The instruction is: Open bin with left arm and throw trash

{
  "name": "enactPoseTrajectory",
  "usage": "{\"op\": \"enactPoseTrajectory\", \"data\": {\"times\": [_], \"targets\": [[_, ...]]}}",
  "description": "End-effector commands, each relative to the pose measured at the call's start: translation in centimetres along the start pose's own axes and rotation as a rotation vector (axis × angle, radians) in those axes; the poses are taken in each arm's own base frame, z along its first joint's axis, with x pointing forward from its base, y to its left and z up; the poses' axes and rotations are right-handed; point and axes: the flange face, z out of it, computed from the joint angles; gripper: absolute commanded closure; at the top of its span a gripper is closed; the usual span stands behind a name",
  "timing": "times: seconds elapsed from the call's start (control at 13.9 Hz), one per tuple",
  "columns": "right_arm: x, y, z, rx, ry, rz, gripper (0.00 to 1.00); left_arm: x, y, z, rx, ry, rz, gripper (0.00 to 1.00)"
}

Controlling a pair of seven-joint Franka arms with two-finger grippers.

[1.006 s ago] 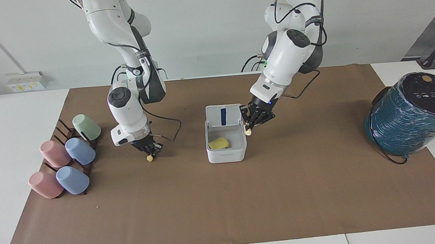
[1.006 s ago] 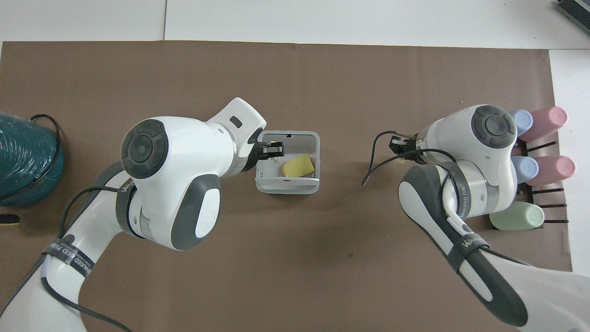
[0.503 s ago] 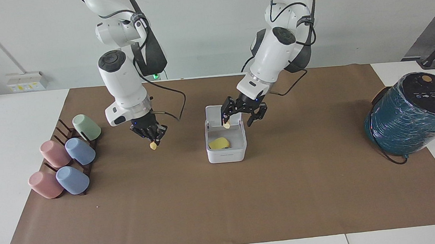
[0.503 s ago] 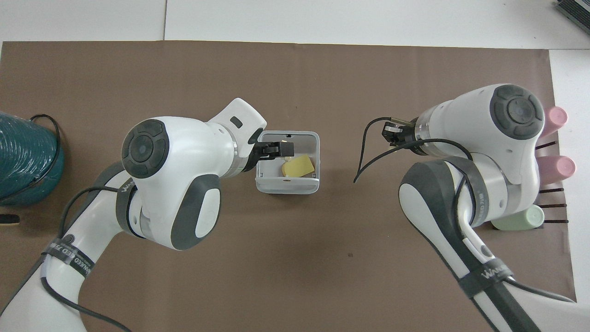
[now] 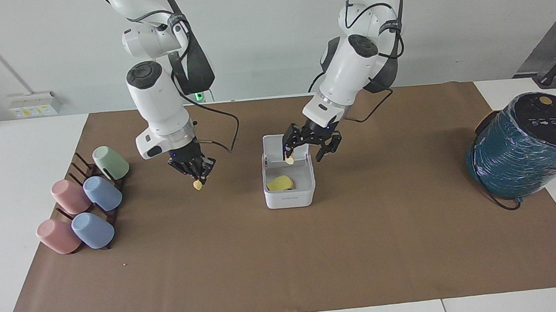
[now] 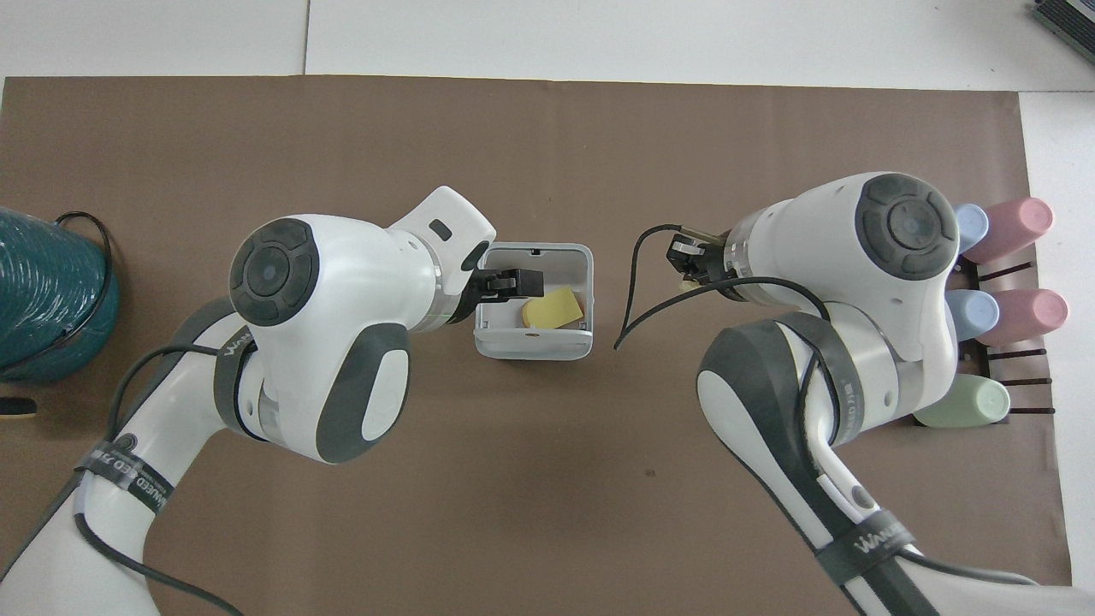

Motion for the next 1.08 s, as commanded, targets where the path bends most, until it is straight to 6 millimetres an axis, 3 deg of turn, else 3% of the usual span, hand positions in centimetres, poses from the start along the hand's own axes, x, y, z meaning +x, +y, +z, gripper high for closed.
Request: {"op": "enactPoseTrajectory", "data": {"times": [0.0,0.14,0.36,0.65,0.72,0.79,1.01], "targets": [[-0.3,-3.0,-1.6,0.139,-0.034,0.134,1.00,0.5,-1.7,-2.9,0.073,-0.002,0.037,0.00],[-1.1,-4.9,-1.1,0.233,-0.063,0.213,1.00,1.2,-4.2,-5.9,0.105,0.013,0.048,0.00],[-4.2,-8.1,1.5,0.254,-0.084,0.284,1.00,1.8,-9.1,-11.1,0.133,0.011,0.101,0.00],[-5.7,-8.7,4.4,0.230,-0.102,0.299,0.70,2.0,-14.3,-15.6,0.296,0.003,0.153,0.00],[-5.8,-8.6,4.6,0.225,-0.103,0.296,0.60,2.2,-15.2,-16.6,0.299,0.008,0.142,0.00],[-5.8,-8.6,4.6,0.227,-0.102,0.296,0.42,2.4,-16.0,-17.6,0.302,0.006,0.122,0.00],[-5.8,-8.6,4.6,0.228,-0.101,0.296,0.20,3.4,-17.9,-21.3,0.312,-0.005,0.114,0.00]]}}
